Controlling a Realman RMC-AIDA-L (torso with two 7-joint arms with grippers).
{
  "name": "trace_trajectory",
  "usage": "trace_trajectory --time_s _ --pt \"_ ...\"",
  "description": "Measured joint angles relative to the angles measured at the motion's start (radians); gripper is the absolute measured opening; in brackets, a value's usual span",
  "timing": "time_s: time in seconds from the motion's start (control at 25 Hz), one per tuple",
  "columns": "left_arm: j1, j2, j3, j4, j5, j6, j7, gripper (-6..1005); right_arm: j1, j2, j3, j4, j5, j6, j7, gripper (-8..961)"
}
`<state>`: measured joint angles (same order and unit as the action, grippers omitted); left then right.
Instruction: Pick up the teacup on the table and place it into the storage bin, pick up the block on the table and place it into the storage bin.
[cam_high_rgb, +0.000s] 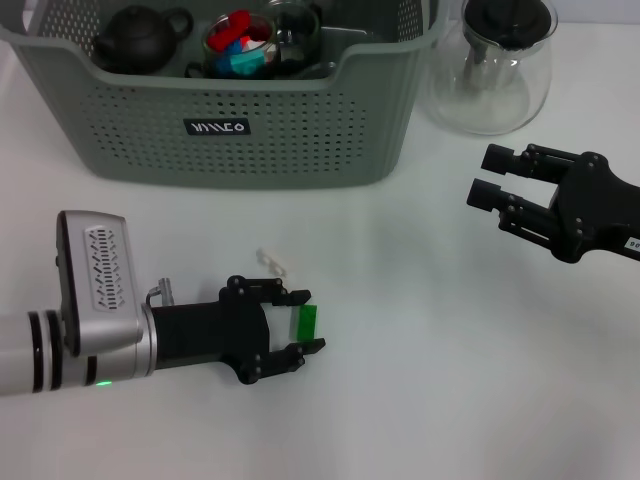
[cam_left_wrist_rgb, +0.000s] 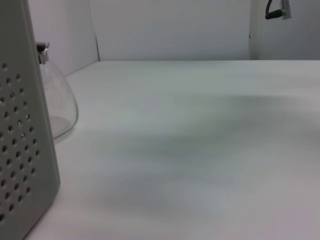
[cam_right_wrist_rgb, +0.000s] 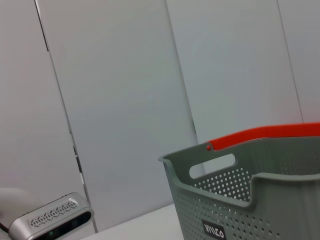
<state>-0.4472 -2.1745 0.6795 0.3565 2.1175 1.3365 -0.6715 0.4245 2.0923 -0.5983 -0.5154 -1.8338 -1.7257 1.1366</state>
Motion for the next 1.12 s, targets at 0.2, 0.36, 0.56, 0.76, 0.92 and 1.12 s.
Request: trace_trajectory --time_s 0.2,0.36,0.56,0.76,0.92,1.12 --pt "-0.003 -0.001 0.0 0.001 0.0 0.003 -0.003 552 0.0 0.0 0.001 0.0 0.001 0.0 0.0 506" --pt "-0.002 -0.001 -0.002 0.009 -0.001 0.015 -0.001 475 0.0 0.0 0.001 0.0 0.001 0.0 0.0 505" --pt "0.04 0.009 -0.078 0.12 -0.001 0.224 -0.06 437 0.0 -0.004 0.005 0.0 0.001 -0.001 0.0 504" --pt "0.07 0.02 -0.262 0.326 -0.035 0.584 -0.239 436 0.001 -0.005 0.007 0.0 0.001 -0.002 0.0 505" --pt "0.013 0.058 -0.376 0.417 -0.206 0.688 -0.555 436 0.007 -0.003 0.006 0.0 0.0 -0.001 0.0 505" --pt "-0.128 0.127 -0.384 0.446 -0.334 0.57 -0.878 437 0.01 0.0 0.006 0.0 -0.003 0.0 0.0 506"
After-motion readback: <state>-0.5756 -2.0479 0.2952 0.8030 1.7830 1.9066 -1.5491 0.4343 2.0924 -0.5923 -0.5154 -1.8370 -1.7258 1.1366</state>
